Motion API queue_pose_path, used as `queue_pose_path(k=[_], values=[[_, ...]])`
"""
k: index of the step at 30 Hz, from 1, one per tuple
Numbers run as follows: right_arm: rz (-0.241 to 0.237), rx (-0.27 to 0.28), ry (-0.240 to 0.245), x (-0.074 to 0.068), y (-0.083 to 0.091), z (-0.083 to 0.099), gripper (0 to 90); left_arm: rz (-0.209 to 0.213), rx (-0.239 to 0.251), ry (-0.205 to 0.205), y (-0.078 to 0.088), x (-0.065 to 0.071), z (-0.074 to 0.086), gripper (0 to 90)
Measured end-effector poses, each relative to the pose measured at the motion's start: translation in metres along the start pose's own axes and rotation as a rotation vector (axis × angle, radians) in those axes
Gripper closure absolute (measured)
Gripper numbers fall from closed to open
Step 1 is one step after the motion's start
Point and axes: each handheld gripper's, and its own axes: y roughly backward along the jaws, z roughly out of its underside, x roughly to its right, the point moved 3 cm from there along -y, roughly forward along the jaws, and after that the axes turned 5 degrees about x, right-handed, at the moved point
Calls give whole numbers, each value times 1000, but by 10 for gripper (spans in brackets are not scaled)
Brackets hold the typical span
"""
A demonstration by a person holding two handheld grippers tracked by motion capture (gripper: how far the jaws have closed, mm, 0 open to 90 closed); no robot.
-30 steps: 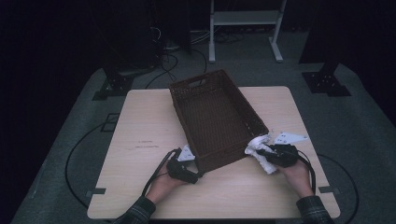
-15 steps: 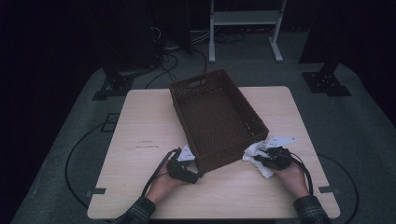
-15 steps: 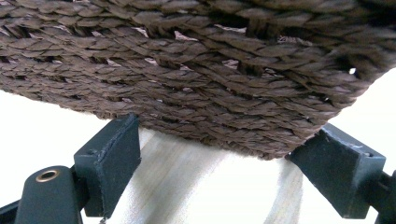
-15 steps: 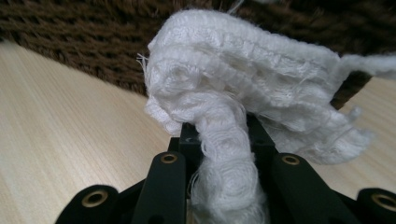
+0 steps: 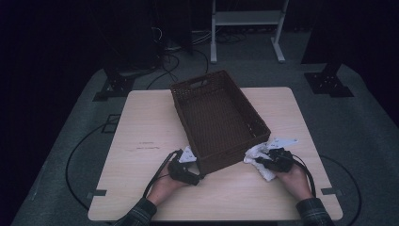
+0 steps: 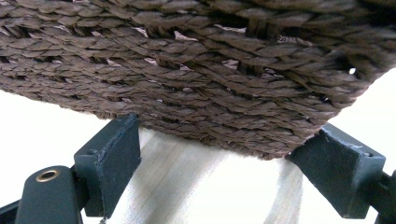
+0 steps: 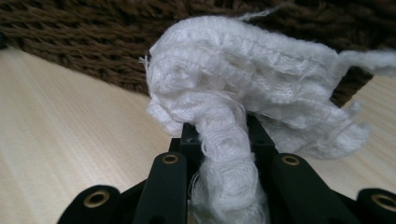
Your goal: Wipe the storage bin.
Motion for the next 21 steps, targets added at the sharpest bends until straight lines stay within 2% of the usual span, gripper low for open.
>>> queue_pose_path(k=[6,10,13,17,21], values=[[-6,57,20,-6,13,-9,737,0,0,0,0,0,0,150],[-8,75,41,-9,19,-15,736,0,0,0,0,0,0,150],[-27,106,29,-9,25,-20,736,-1,2,1,0,0,0,150],[-28,158,26,-11,35,-27,736,-1,2,2,0,0,0,150],[-25,177,32,-12,40,-31,735,0,2,4,0,0,0,150]])
